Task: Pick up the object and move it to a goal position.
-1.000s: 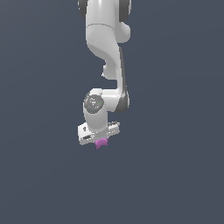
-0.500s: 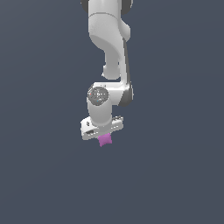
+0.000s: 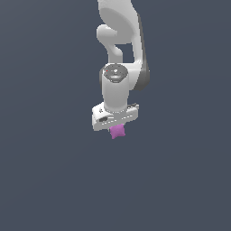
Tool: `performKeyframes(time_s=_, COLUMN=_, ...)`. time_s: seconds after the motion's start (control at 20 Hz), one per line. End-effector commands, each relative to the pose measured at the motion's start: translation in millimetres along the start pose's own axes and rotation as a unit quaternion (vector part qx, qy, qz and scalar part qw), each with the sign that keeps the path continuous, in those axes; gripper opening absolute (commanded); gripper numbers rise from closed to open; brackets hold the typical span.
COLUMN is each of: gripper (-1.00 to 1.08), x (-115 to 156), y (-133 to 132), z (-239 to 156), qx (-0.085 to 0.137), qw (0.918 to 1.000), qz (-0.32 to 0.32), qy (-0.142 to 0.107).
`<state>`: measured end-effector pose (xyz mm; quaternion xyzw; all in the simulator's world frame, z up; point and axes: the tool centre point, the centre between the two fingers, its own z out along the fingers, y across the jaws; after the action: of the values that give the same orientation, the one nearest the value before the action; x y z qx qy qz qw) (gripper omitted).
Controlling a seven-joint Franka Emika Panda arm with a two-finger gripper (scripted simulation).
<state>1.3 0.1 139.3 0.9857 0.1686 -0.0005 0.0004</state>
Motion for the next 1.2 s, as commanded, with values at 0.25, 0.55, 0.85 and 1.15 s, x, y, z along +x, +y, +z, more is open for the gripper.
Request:
performKeyframes(time_s=0.25, gripper=-1.0, x=-12, y=-52, z=-74, qx=-0.001, qw=1.0, qz=0.0, qy=0.0)
performKeyframes(time_s=0.55, gripper=-1.0, x=-22, y=-96, z=-137, qx=-0.001, qw=1.0, qz=0.0, qy=0.0)
performKeyframes(time_s=0.85, gripper=-1.0, x=-31, y=-140, z=-200, qx=-0.002, qw=1.0, qz=0.0, qy=0.0)
performKeyframes(time_s=1.15, gripper=-1.0, x=-39, y=-183, z=-263, qx=-0.001, qw=1.0, qz=-0.001, qy=0.0)
